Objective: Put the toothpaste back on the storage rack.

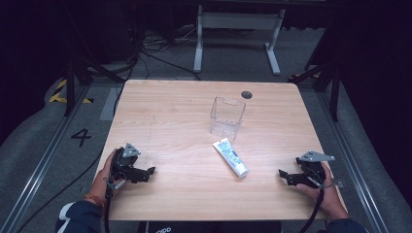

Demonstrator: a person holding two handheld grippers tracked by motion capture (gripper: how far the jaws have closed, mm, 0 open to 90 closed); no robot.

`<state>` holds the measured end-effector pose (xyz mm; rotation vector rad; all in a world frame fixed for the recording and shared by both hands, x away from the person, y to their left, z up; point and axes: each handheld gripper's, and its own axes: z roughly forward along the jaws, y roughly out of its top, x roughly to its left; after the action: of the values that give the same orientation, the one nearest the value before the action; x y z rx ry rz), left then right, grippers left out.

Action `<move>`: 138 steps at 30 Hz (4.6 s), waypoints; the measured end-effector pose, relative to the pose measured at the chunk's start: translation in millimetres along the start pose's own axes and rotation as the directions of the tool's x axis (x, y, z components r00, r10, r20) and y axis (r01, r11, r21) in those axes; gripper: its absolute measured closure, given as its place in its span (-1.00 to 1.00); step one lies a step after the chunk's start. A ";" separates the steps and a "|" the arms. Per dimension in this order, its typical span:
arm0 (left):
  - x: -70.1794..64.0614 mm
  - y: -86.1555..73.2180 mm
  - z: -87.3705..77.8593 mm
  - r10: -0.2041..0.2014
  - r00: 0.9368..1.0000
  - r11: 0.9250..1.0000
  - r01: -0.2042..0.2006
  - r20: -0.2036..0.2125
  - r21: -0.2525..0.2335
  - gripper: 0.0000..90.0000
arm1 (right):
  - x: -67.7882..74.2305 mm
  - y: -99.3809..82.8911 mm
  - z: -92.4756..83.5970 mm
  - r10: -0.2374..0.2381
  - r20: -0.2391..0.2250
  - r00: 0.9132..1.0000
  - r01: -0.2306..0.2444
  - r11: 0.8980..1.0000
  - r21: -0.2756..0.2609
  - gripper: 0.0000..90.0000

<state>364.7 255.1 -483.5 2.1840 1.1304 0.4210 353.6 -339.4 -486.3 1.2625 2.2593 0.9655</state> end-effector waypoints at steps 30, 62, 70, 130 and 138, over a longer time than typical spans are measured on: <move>2.6 -0.4 -0.9 0.024 1.000 1.000 -0.024 0.012 0.004 -0.99 | 47.1 59.1 -1.6 -0.131 -0.110 0.985 0.137 0.990 0.040 -0.47; 2.7 -0.5 -0.9 0.026 1.000 1.000 -0.026 0.012 0.005 -0.99 | 117.0 135.1 56.9 -0.245 -0.254 0.936 0.273 0.959 0.079 -0.39; 2.6 -0.5 -0.9 0.024 1.000 1.000 -0.024 0.012 0.004 -0.99 | 126.5 142.9 82.4 -0.255 -0.265 0.930 0.300 0.943 0.145 -0.37; 3.5 -0.5 -0.9 0.035 0.999 0.999 -0.035 0.015 0.001 -0.99 | 123.7 152.1 74.5 -0.244 -0.330 0.912 0.289 0.953 0.095 0.49; 3.5 -0.5 -0.9 0.035 0.999 0.999 -0.035 0.015 0.001 -0.99 | 118.3 159.3 58.6 -0.254 -0.323 0.912 0.274 0.962 0.016 0.50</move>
<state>365.9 258.6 -483.3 2.2069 1.0863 0.4179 421.4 -158.8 -411.5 0.8353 2.6396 1.0654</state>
